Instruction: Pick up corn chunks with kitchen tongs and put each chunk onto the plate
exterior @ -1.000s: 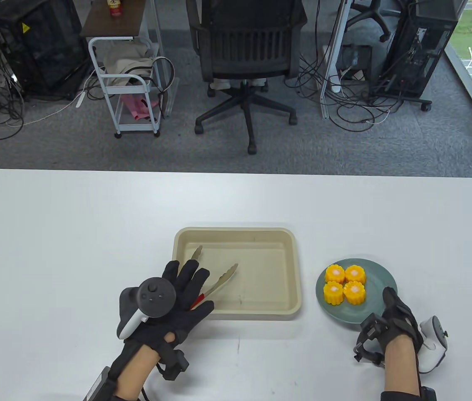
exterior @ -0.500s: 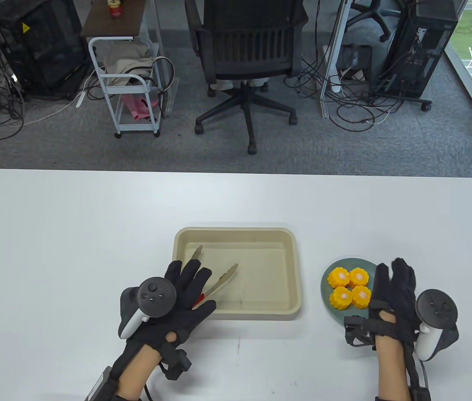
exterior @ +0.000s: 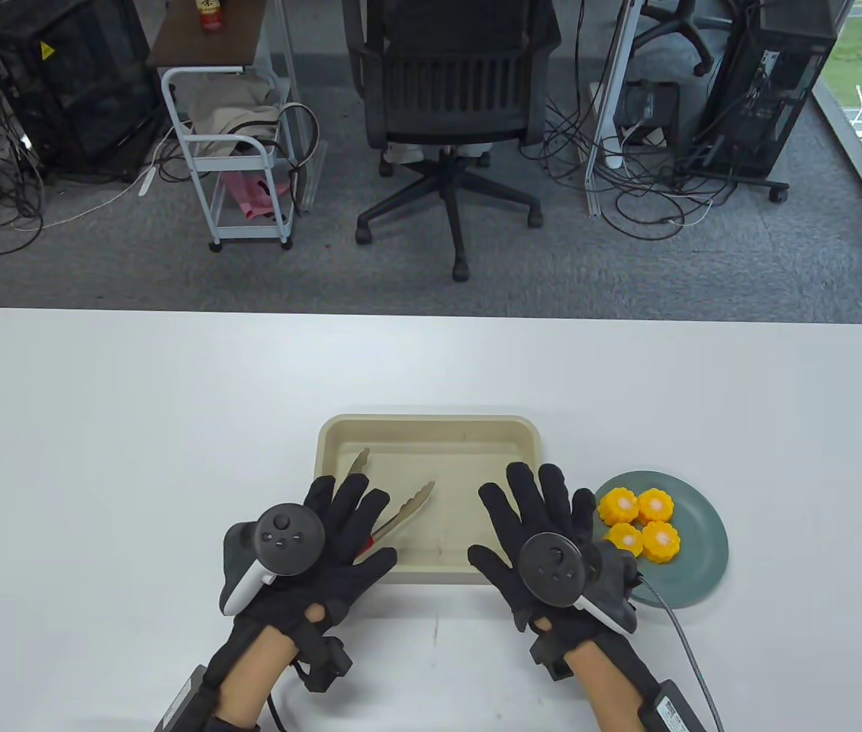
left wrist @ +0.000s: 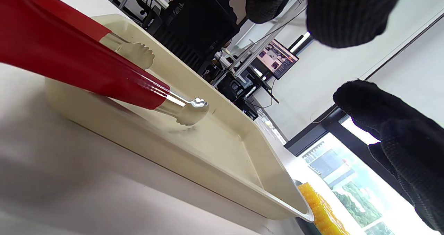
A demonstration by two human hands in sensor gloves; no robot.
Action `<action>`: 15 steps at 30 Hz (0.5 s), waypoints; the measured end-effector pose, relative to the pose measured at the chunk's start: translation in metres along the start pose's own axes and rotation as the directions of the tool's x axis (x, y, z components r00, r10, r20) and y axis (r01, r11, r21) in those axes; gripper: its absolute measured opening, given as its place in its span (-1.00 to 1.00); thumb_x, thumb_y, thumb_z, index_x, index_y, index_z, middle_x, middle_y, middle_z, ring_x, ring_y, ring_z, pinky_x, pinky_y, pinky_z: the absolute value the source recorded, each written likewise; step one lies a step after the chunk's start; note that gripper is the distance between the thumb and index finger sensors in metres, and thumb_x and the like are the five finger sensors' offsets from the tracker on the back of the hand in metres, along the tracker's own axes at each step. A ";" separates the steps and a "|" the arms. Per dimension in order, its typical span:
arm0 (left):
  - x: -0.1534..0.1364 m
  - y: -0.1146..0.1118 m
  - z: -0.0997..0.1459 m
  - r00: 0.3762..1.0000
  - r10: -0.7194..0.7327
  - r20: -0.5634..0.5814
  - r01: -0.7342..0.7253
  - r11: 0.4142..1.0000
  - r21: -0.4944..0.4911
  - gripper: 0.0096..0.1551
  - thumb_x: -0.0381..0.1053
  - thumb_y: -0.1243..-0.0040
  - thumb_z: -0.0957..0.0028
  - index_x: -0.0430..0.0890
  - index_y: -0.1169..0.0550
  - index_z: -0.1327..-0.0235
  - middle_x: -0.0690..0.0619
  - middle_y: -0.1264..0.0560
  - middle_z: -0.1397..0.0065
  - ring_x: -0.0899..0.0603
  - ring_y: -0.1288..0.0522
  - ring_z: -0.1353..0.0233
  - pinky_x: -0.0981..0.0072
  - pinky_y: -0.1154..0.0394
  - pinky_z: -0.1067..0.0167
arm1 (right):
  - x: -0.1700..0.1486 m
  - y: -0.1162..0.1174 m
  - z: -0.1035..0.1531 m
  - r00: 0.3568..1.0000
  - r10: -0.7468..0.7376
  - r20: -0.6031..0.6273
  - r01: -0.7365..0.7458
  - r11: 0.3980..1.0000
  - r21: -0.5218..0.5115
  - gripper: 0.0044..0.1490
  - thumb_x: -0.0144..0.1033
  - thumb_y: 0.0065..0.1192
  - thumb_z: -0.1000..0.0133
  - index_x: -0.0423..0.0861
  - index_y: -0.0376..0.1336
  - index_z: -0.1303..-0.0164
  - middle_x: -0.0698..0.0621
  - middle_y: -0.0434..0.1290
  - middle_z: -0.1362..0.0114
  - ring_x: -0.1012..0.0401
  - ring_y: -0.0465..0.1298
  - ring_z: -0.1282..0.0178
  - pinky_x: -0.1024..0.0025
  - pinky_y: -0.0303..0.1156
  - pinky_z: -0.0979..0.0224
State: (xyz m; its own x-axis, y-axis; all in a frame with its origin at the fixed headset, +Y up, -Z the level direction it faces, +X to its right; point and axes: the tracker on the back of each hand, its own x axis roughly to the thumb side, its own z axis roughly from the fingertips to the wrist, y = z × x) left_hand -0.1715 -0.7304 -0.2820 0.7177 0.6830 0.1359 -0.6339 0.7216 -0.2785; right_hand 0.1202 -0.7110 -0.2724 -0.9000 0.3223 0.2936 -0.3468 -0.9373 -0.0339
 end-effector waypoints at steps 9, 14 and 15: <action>0.002 -0.003 0.000 1.000 -0.027 0.012 0.027 1.000 -0.006 -0.08 0.39 -0.06 0.02 0.30 -0.07 -0.64 0.27 0.22 -0.78 -0.16 0.46 -0.75 -0.55 0.43 -0.39 | 0.001 0.002 0.002 1.000 0.004 0.004 -0.004 1.000 0.024 -0.04 0.42 -0.02 -0.04 0.29 -0.06 -0.66 0.04 -0.19 -0.89 -0.04 -0.32 -0.81 -0.36 -0.30 -0.58; 0.002 -0.004 0.000 0.999 -0.037 0.008 0.037 0.999 -0.014 -0.08 0.40 -0.06 0.02 0.30 -0.07 -0.64 0.27 0.22 -0.78 -0.16 0.46 -0.75 -0.55 0.43 -0.39 | 0.000 0.005 0.002 1.000 0.015 -0.003 -0.015 0.999 0.044 -0.03 0.42 -0.03 -0.04 0.28 -0.07 -0.67 0.04 -0.20 -0.88 -0.05 -0.33 -0.81 -0.37 -0.31 -0.57; 0.002 -0.004 0.000 0.999 -0.037 0.009 0.037 0.999 -0.014 -0.08 0.40 -0.06 0.02 0.30 -0.07 -0.64 0.27 0.22 -0.78 -0.15 0.46 -0.75 -0.55 0.43 -0.39 | 0.000 0.005 0.002 1.000 0.015 -0.002 -0.015 0.999 0.042 -0.03 0.42 -0.03 -0.04 0.28 -0.06 -0.66 0.03 -0.19 -0.89 -0.05 -0.32 -0.81 -0.37 -0.31 -0.57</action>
State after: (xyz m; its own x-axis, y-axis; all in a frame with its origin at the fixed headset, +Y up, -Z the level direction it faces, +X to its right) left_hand -0.1677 -0.7316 -0.2808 0.7381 0.6567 0.1545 -0.6027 0.7448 -0.2864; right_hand 0.1187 -0.7156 -0.2709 -0.9056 0.3086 0.2910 -0.3221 -0.9467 0.0019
